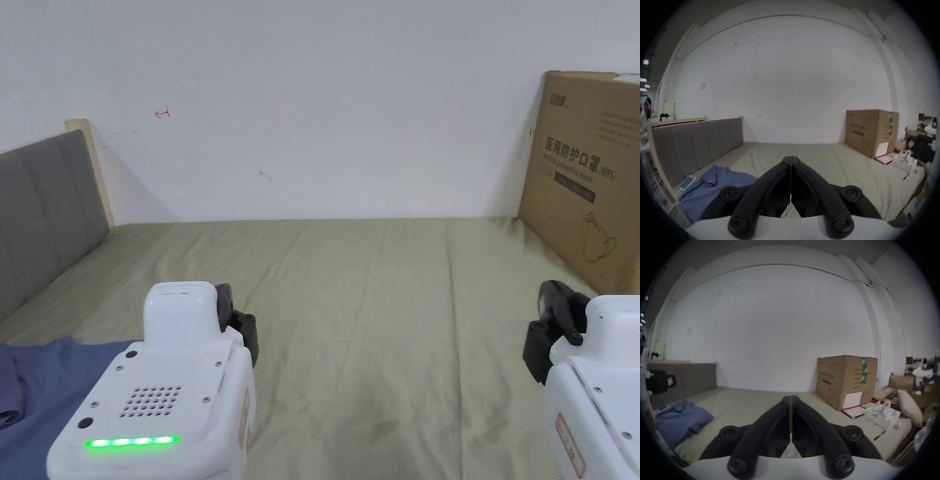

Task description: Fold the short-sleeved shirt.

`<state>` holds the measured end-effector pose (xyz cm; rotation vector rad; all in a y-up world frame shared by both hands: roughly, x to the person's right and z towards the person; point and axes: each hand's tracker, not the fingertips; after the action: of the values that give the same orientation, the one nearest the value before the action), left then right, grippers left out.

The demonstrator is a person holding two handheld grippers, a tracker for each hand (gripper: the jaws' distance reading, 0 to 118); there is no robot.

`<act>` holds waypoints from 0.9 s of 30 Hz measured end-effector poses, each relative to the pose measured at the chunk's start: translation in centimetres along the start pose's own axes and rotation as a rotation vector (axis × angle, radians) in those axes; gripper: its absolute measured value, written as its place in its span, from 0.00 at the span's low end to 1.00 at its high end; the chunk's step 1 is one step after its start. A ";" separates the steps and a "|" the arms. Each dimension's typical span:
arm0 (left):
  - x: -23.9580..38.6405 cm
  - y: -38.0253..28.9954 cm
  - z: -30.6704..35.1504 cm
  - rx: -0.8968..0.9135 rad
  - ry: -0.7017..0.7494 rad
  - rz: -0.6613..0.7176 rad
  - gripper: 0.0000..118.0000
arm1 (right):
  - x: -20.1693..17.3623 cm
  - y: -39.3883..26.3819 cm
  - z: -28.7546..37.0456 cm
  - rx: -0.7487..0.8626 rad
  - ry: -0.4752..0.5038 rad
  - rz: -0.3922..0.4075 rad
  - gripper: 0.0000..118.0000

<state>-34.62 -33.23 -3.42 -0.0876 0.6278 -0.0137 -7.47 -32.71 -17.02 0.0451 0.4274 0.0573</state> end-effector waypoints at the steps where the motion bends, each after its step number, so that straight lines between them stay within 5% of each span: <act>1: 0.5 0.0 -0.4 0.008 -0.029 0.023 0.00 | 0.0 0.1 0.0 -0.007 -0.037 0.018 0.00; 3: 0.4 -0.4 -0.9 -0.017 -0.159 0.066 0.00 | 0.4 0.5 -0.4 -0.046 0.059 -0.026 0.00; 12: -1.0 -0.7 -0.4 -0.009 -0.099 -0.002 0.00 | 0.4 0.5 -1.6 -0.057 0.024 -0.065 0.00; 16: -7.4 -0.4 1.5 0.002 0.076 -0.026 0.00 | -4.7 0.6 -3.7 -0.053 0.137 -0.094 0.00; 21: -17.2 -0.4 7.1 0.072 0.320 0.094 0.00 | -14.3 1.3 -5.3 -0.083 0.465 -0.042 0.00; 27: -20.9 -1.2 8.7 0.034 0.386 0.200 0.00 | -18.9 1.2 -4.8 -0.056 0.577 -0.031 0.00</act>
<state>-46.42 -32.95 15.95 0.0127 1.0197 0.1552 -26.63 -32.63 -13.49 -0.0352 1.0023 0.0508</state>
